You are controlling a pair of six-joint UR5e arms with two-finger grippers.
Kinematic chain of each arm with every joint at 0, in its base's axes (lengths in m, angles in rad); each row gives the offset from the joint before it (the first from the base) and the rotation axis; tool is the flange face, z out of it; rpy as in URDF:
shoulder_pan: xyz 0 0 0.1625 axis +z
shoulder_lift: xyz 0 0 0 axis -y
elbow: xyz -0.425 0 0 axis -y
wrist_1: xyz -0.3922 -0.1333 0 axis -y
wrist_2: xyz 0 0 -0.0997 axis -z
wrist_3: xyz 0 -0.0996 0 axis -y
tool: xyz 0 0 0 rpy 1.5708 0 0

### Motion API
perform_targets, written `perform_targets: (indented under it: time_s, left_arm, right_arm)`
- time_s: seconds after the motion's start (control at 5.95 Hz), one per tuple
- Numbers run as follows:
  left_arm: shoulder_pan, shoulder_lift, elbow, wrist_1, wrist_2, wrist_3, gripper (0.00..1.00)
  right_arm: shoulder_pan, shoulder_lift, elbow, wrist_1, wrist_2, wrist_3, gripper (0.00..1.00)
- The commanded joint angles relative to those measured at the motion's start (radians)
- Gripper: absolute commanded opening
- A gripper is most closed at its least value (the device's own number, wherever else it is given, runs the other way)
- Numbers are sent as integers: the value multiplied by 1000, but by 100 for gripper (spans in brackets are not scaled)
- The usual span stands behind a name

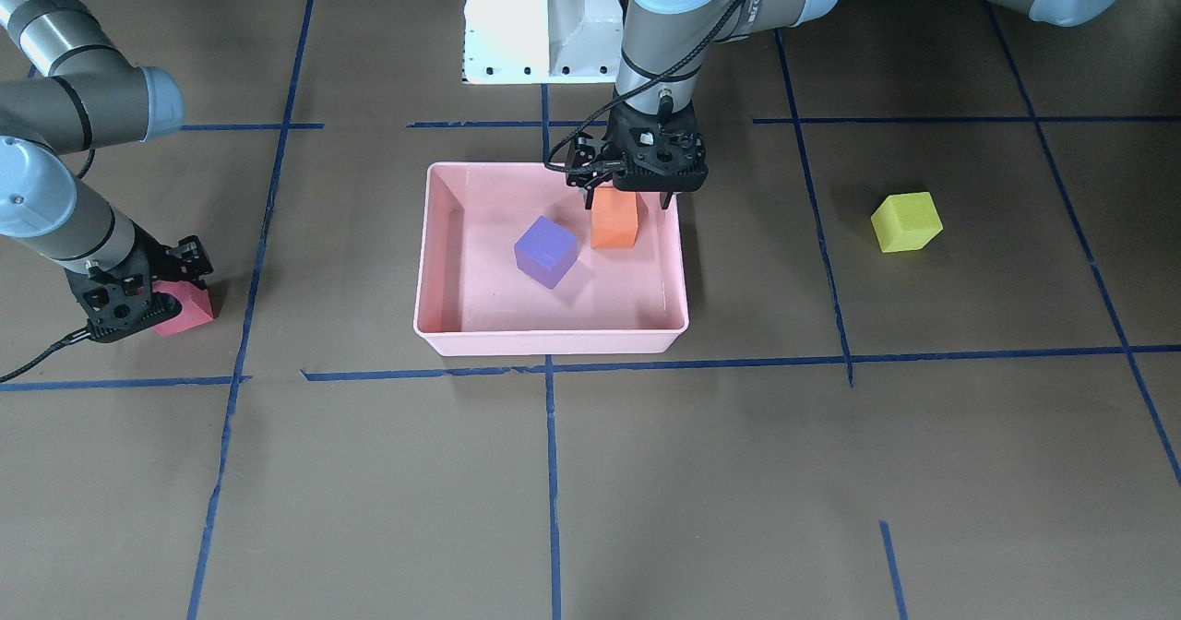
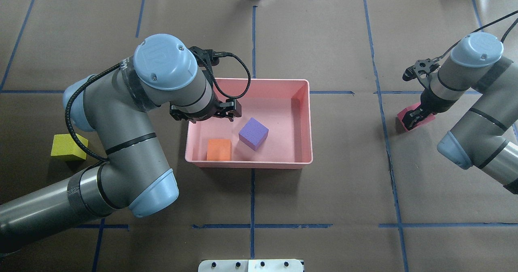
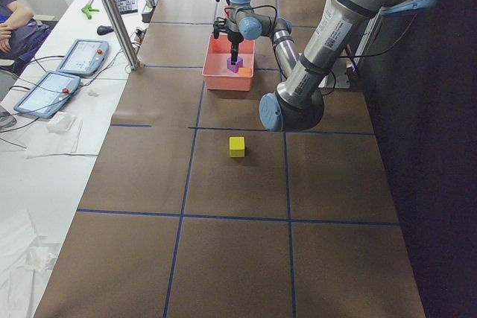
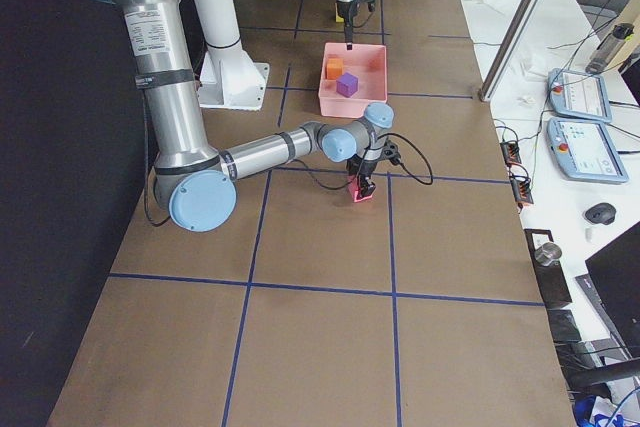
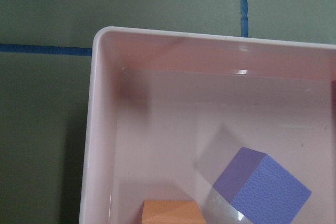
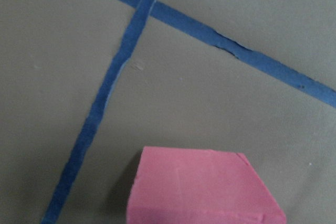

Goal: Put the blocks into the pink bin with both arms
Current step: 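Lower the right gripper onto the pink cube and close on it, then carry the pink cube into the bin with right gripper while left nears yellow cube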

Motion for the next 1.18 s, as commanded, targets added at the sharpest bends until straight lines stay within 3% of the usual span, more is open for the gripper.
perform_targets:
  time_s: [0.0, 0.5, 0.67, 0.84, 1.01]
  left_arm:
    - [-35, 66, -58, 18, -44, 80, 100]
    - [-226, 257, -126, 12, -209, 532, 100]
    - [-280, 361, -155, -13, -225, 690, 100]
    - [-320, 426, -166, -46, -228, 810, 100]
    - [-333, 471, -166, -83, -237, 877, 100]
  right_arm:
    - [42, 29, 69, -23, 47, 7, 35]
    - [13, 220, 153, -212, 75, 293, 35]
    - [-33, 285, 183, -244, 73, 420, 36]
    - [-106, 373, 186, -257, 58, 605, 37]
    - [-204, 459, 180, -261, -41, 759, 45]
